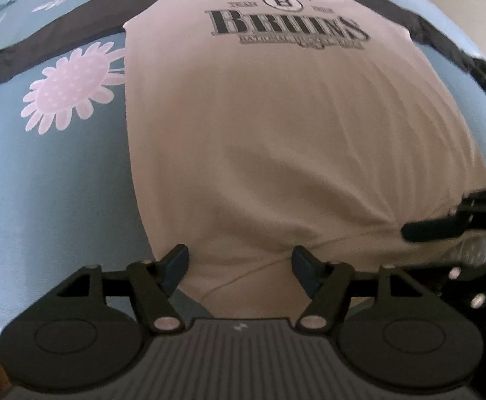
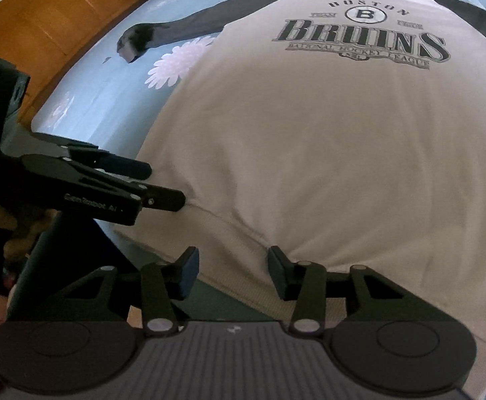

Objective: Fold clothes

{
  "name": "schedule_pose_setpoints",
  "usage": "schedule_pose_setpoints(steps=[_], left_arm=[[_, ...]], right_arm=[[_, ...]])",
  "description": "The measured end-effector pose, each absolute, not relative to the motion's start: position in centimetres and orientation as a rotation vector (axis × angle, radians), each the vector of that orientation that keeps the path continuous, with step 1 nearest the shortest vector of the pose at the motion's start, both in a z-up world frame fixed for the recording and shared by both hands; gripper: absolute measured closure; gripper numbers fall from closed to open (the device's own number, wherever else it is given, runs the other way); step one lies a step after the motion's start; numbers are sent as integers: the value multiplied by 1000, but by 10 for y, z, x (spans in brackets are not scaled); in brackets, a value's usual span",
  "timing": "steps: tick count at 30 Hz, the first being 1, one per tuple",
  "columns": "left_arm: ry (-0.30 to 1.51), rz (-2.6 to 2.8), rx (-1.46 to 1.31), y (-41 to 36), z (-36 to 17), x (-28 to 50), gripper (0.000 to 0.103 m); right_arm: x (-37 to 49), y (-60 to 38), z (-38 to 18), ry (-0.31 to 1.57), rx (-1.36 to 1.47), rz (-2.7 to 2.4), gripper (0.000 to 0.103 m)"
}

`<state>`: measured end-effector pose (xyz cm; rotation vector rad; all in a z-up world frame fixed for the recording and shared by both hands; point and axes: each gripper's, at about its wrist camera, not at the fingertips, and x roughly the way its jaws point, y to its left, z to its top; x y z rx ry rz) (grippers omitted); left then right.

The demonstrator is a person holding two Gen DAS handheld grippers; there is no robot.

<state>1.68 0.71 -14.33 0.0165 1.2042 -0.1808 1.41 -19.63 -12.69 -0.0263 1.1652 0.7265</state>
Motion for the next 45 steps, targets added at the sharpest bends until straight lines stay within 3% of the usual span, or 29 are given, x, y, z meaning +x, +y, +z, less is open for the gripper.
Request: schedule_pose_setpoints(steps=[10,18,34,45], left_arm=[[1117,-281,40,-20,-111,27,34],[1182,-336,146,-67,-144,34,34],[1137,-327,123,-32,-128,18,31],[1210,-272,68,-12,-149,15,29]], right_arm=[[29,-256,-92,1073,75,548,51],[24,-290,-119,1149,96,420,51],[5,-328,-101,1084,195,373,47],[-5,-358,-120,1162,261,257,48]])
